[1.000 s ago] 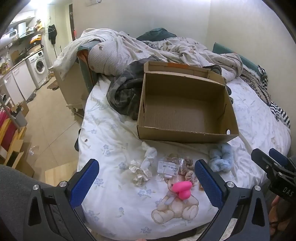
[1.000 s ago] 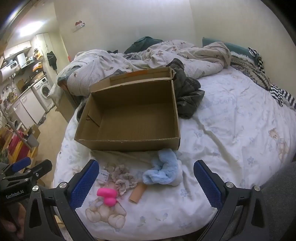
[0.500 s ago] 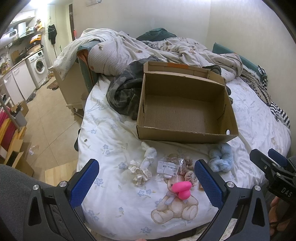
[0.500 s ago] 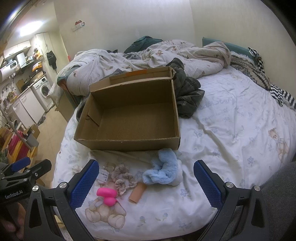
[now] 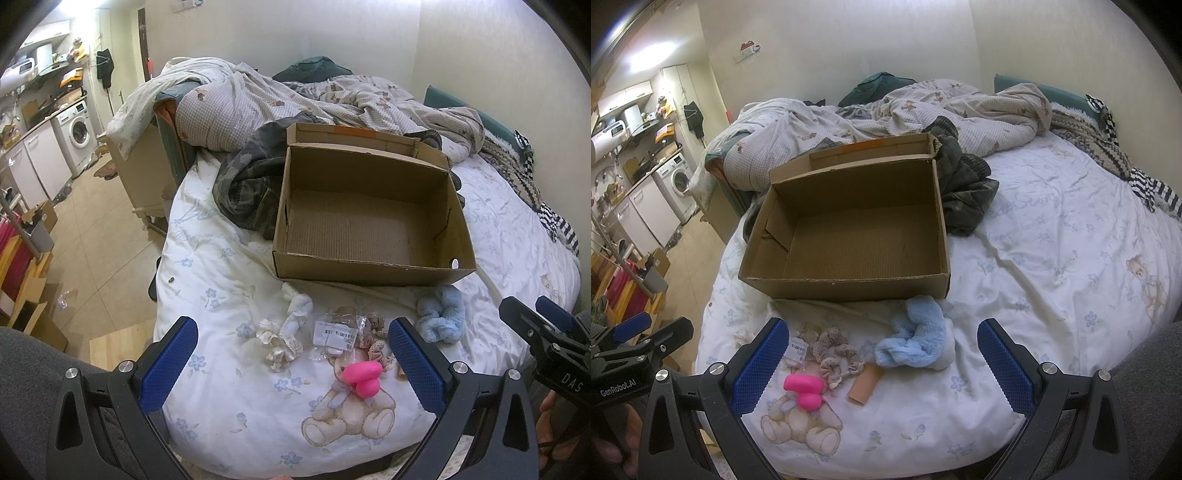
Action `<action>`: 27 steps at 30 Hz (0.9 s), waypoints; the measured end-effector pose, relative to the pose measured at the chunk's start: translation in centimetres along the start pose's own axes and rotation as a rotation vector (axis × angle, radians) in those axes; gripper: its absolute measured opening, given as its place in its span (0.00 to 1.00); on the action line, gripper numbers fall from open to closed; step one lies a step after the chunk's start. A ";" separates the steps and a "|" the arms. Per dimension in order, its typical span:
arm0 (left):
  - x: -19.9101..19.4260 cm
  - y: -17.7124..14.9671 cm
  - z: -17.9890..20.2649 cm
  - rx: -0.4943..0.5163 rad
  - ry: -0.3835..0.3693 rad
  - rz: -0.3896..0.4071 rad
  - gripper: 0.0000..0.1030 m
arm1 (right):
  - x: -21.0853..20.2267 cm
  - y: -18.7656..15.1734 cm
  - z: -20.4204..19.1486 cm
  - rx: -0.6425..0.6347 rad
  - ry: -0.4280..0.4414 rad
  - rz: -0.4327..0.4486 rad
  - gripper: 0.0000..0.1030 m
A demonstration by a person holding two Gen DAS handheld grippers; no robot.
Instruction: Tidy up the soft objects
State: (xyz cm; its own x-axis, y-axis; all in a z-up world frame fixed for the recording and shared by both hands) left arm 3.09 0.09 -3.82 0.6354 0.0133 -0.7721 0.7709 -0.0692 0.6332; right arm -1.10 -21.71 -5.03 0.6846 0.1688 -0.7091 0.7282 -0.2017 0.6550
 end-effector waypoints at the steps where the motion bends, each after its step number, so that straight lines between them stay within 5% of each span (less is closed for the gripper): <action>1: 0.0 0.0 0.0 0.000 0.000 0.000 1.00 | 0.0 0.0 0.0 0.000 0.001 0.000 1.00; 27: -0.1 0.2 -0.1 0.006 0.006 0.004 1.00 | 0.1 -0.3 -0.3 -0.001 -0.002 0.000 1.00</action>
State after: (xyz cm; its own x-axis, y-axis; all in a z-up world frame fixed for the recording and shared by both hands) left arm 3.18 0.20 -3.63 0.6391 0.0191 -0.7689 0.7678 -0.0750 0.6363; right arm -1.31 -21.31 -5.21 0.6843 0.1667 -0.7099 0.7284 -0.2003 0.6552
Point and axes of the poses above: each gripper's, at about its wrist camera, not at the fingertips, and x roughly the way its jaws point, z to its right, y to its top, the point moved 5 cm from there along x, roughly the way its jaws point, and after that the axes turned 7 degrees about x, right-handed, at the moved point
